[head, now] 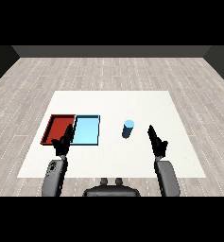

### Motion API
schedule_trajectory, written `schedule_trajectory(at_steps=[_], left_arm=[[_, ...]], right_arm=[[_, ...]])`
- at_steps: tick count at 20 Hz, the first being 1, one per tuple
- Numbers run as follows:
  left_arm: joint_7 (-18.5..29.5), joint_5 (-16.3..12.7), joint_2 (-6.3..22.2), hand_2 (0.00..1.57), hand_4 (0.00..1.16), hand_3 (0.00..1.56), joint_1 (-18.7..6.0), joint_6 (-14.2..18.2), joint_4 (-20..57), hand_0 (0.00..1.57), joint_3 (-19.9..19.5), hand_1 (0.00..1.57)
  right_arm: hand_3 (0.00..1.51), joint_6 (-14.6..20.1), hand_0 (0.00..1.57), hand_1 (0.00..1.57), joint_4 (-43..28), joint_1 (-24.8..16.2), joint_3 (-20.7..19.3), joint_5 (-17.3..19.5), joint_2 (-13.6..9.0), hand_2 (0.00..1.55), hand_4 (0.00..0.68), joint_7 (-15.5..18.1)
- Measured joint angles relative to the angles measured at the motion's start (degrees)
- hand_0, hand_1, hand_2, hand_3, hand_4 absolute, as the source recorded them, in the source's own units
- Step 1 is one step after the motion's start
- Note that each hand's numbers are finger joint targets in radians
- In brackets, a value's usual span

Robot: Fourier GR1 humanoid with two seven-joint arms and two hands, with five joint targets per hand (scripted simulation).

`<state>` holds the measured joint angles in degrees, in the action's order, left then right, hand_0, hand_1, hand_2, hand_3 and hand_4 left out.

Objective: Pick the blue can and put it in the blue box

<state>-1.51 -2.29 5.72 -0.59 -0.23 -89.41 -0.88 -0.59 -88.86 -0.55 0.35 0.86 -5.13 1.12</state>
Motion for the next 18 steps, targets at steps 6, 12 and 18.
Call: schedule_trajectory(at_steps=[6, 12, 18], left_arm=[[1.56, 1.83, -0.36, 0.0, 0.0, 0.0, -0.1, -0.66, 1.43, 0.0, 0.84, 0.0], [16.4, -1.81, -3.75, 0.0, 0.0, 0.0, -0.47, -1.64, -3.09, 0.0, -0.34, 0.0], [24.57, -2.78, -4.63, 0.0, 0.0, 0.0, 0.87, -3.37, -1.85, 0.0, -0.45, 0.0]], right_arm=[[0.0, -0.77, 0.0, 0.0, 8.2, 9.28, -4.67, -0.78, -2.22, 0.0, 0.0, 0.91], [0.0, -7.28, 0.0, 0.0, 8.28, 13.27, -7.76, -8.88, -1.32, 0.0, 0.0, 10.06], [0.0, -11.27, 0.0, 0.0, 14.65, 17.11, -10.13, -11.74, -2.85, 0.0, 0.0, 15.21]])
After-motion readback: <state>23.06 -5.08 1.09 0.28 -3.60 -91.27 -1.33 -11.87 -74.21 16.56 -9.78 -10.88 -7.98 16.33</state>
